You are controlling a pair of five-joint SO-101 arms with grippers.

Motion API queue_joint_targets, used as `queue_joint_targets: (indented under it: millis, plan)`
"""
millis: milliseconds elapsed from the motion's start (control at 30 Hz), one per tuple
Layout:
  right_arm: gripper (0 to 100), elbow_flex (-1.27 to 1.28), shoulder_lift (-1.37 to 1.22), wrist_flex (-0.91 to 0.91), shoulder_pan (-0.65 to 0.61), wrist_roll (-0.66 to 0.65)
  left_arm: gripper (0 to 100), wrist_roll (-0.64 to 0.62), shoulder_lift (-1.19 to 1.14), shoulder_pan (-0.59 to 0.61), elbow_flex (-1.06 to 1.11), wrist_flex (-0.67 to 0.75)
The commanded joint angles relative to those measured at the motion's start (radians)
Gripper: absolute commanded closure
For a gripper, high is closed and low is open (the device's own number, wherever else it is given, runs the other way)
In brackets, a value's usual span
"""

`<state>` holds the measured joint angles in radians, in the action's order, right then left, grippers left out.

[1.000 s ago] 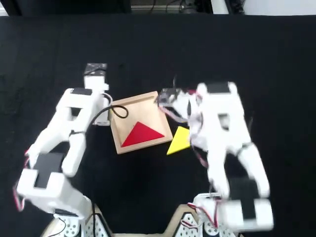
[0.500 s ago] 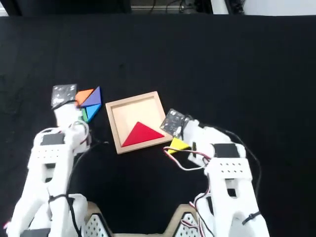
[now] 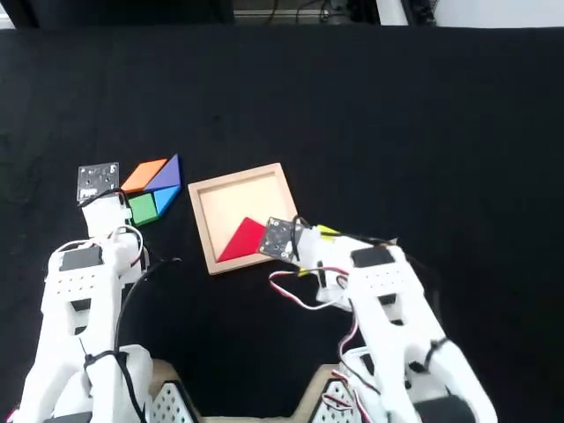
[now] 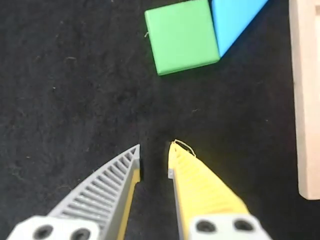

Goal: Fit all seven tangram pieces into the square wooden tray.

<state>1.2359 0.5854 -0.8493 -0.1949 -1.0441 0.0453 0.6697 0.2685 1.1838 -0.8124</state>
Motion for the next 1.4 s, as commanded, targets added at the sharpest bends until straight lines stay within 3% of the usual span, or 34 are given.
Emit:
queue_joint_targets:
  millis: [0, 500, 1100, 1367]
  plan:
    - [76.1, -0.084, -0.105, 0.112, -0.012, -0.008, 89, 0.008, 0.020, 0.016, 0.019, 0.055]
    - [76.1, -0.134, -0.128, 0.115, 0.006, -0.054, 89, 0.011, 0.025, 0.016, 0.051, 0.104]
    - [76.8, -0.380, -0.490, 0.098, 0.014, -0.126, 89, 0.006, 0.023, 0.016, 0.053, 0.106]
    - [87.4, -0.456, -0.552, 0.028, 0.014, -0.201, 89, 0.006, 0.021, 0.012, 0.051, 0.106]
